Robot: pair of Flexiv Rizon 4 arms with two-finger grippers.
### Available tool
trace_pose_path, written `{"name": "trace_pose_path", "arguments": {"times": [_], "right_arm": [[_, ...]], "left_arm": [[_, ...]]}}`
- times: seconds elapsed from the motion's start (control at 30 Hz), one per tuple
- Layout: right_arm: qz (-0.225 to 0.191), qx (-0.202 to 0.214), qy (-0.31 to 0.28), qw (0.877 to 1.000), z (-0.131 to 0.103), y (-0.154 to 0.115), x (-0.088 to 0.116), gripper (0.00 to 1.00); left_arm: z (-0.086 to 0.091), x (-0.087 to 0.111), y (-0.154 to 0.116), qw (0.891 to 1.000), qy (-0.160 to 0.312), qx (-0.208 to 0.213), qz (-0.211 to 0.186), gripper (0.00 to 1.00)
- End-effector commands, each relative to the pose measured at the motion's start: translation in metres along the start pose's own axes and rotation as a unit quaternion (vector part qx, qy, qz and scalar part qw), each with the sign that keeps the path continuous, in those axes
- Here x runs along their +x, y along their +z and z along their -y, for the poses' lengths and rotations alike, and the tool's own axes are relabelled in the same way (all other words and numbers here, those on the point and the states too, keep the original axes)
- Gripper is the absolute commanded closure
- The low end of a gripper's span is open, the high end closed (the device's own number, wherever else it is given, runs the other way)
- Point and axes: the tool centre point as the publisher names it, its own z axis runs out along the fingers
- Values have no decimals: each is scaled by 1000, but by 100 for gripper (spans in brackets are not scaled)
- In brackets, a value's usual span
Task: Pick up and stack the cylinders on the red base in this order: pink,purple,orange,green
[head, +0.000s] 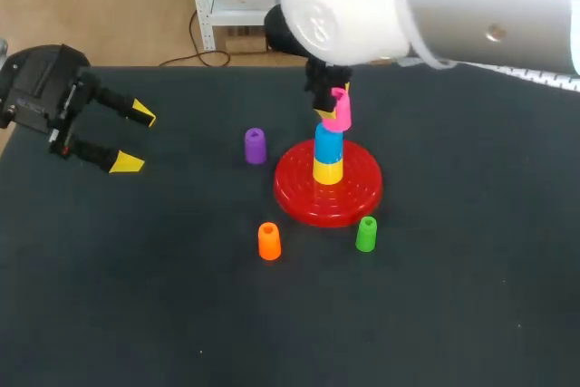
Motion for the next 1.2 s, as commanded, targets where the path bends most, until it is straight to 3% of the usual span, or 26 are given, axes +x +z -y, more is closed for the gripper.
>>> {"name": "trace_pose_path", "arguments": {"times": [0.03,1.2], "right_arm": [[-10,-11,2,1000,8,3,-5,100],[7,-23,-3,1000,-3,8,-5,100]], "left_arm": [[0,1,0,1000,1,0,1,0],[0,1,0,1000,1,0,1,0]]}}
